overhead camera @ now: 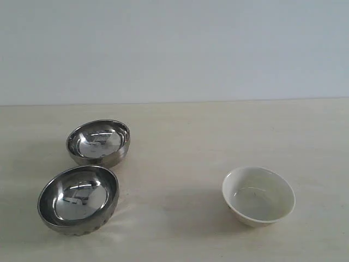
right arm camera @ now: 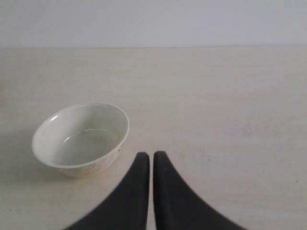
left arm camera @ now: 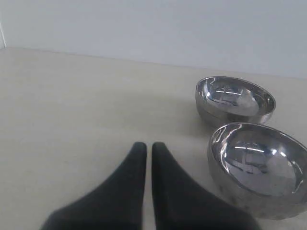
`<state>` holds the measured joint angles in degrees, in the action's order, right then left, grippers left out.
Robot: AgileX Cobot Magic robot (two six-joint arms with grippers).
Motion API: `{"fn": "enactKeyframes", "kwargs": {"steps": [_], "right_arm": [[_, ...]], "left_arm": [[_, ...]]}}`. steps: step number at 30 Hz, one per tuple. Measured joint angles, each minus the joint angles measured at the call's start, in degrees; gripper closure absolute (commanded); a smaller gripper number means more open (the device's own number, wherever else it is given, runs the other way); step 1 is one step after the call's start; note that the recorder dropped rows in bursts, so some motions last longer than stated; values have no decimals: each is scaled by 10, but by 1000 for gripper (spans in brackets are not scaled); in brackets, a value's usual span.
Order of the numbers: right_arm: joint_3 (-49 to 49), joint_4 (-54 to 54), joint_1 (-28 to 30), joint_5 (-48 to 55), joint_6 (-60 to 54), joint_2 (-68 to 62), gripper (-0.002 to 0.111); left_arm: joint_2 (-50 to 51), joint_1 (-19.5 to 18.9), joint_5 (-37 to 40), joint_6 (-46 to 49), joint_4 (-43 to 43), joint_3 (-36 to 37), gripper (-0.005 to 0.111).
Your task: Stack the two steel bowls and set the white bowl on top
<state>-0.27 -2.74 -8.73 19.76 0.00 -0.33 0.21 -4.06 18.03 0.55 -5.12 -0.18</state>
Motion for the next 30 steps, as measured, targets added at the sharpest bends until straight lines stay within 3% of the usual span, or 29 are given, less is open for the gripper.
{"fn": "enactKeyframes", "kwargs": {"steps": [7,15,30], "right_arm": [[0,0,0,0,0,0,108],[0,0,0,0,0,0,108],[0,0,0,0,0,0,108]], "left_arm": [[0,0,0,-10,-6,0,103],[0,0,6,-133,-221,0,103],[0,0,-26,-135,-313,0,103]]}}
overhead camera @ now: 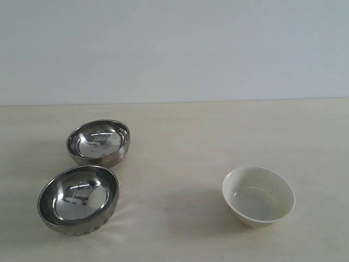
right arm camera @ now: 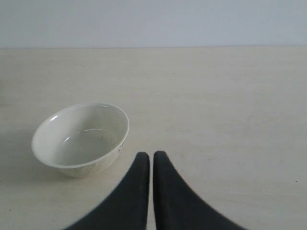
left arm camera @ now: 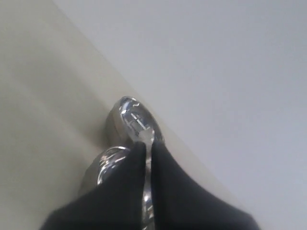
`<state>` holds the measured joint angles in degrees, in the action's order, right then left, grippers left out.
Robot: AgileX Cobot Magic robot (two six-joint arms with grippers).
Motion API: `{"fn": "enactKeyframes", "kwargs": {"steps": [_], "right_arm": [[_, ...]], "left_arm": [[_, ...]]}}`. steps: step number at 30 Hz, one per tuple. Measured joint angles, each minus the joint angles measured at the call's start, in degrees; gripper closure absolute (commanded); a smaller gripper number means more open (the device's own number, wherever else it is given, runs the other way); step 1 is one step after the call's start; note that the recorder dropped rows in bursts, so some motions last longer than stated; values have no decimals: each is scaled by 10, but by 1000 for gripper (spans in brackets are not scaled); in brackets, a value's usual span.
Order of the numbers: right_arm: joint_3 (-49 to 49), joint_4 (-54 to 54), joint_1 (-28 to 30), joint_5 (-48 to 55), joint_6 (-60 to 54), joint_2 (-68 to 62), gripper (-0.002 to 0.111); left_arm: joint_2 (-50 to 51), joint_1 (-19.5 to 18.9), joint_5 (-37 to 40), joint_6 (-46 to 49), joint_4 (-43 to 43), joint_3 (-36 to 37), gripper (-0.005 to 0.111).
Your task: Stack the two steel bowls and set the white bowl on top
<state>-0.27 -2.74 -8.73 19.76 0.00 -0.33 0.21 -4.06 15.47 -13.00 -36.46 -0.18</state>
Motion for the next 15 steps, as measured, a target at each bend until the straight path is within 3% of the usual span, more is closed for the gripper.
{"fn": "enactKeyframes", "kwargs": {"steps": [7,10,15], "right_arm": [[0,0,0,0,0,0,108],[0,0,0,0,0,0,108],[0,0,0,0,0,0,108]], "left_arm": [[0,0,-66,2,-89,0,103],[0,0,-89,48,-106,-9,103],[20,0,-107,117,-111,-102,103]]}}
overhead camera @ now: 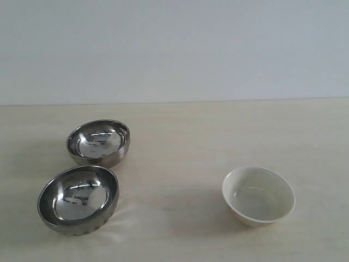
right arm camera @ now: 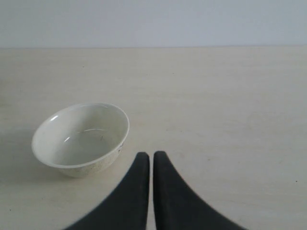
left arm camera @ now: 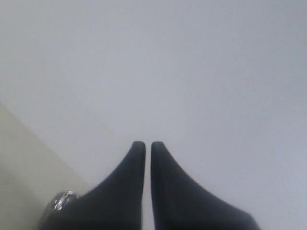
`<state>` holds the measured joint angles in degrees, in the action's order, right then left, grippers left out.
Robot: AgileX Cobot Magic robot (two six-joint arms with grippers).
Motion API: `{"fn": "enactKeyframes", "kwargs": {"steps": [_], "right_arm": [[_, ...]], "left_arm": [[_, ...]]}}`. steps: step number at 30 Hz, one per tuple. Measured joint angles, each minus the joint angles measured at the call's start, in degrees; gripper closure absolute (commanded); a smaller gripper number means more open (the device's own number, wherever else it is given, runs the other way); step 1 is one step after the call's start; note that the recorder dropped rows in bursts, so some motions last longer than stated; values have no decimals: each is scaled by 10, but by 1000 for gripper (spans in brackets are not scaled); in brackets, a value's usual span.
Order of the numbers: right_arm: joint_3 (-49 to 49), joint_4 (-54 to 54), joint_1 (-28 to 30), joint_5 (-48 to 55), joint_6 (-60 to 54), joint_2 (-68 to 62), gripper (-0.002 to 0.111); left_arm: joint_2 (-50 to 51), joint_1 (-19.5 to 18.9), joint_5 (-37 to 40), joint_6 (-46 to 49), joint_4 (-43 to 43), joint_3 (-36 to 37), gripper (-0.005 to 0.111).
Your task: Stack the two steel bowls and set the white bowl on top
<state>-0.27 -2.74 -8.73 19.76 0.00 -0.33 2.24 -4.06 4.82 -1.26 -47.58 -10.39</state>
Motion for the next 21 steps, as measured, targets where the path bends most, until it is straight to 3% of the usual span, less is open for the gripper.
{"fn": "enactKeyframes", "kwargs": {"steps": [3,7,10,15,18,19,21], "right_arm": [[0,0,0,0,0,0,108],[0,0,0,0,0,0,108],[0,0,0,0,0,0,108],[0,0,0,0,0,0,108],[0,0,0,0,0,0,108],[0,0,0,0,0,0,108],[0,0,0,0,0,0,108]], "left_arm": [[72,0,37,59,-3,-91,103],[202,-1,172,158,-7,-196,103],[360,-1,268,231,-11,-277,103],[578,-1,314,329,-11,-368,103],[721,-1,394,355,17,-457,102],[760,-1,400,343,24,-482,97],[828,-1,396,333,32,-520,74]]}}
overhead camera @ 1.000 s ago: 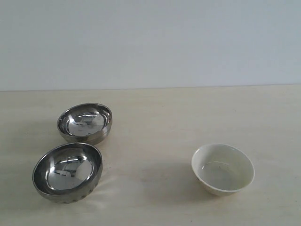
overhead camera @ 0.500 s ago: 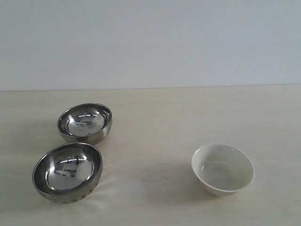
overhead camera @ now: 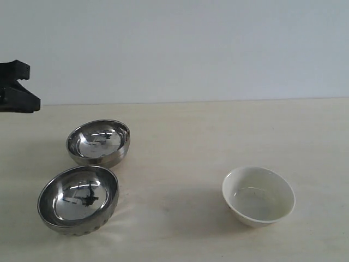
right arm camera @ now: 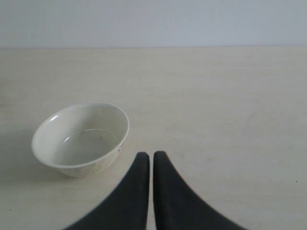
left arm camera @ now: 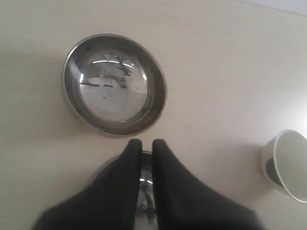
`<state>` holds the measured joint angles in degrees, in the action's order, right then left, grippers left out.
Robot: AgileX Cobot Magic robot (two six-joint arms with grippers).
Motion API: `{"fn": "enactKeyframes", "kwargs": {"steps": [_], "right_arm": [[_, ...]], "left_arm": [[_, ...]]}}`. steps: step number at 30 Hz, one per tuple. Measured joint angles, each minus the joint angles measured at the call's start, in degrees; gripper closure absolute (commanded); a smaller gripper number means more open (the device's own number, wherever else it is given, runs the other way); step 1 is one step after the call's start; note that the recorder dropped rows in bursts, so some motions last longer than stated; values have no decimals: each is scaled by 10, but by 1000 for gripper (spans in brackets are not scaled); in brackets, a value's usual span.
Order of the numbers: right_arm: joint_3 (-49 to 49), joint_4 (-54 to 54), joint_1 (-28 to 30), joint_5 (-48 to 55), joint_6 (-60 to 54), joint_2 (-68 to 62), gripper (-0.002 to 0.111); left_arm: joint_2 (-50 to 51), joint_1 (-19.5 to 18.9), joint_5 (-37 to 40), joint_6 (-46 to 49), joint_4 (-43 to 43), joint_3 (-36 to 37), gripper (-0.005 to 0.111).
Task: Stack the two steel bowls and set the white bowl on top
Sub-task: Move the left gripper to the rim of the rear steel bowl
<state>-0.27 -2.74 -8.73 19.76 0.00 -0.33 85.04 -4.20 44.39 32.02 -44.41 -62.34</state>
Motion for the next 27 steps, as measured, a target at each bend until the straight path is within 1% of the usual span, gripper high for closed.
{"fn": "enactKeyframes", "kwargs": {"steps": [1,2,3,6,10,12,13,16,18,22,24,27], "right_arm": [[0,0,0,0,0,0,108],[0,0,0,0,0,0,108],[0,0,0,0,0,0,108],[0,0,0,0,0,0,108],[0,0,0,0,0,0,108],[0,0,0,0,0,0,108],[0,0,0,0,0,0,108],[0,0,0,0,0,0,108],[0,0,0,0,0,0,108],[0,0,0,0,0,0,108],[0,0,0,0,0,0,108],[0,0,0,0,0,0,108]], "left_arm": [[29,0,-8,0,3,-15,59],[60,1,-16,-1,6,-30,46],[85,1,-20,-2,9,-44,42],[142,2,-23,-5,13,-75,50],[213,17,-69,-9,41,-89,49],[251,33,-95,-11,46,-89,49],[260,39,-104,-11,46,-89,49],[287,64,-161,-13,51,-93,50],[298,73,-185,-19,53,-97,50],[326,77,-186,-31,60,-123,52],[341,77,-185,-35,70,-135,56],[348,77,-189,-35,79,-139,72]]}}
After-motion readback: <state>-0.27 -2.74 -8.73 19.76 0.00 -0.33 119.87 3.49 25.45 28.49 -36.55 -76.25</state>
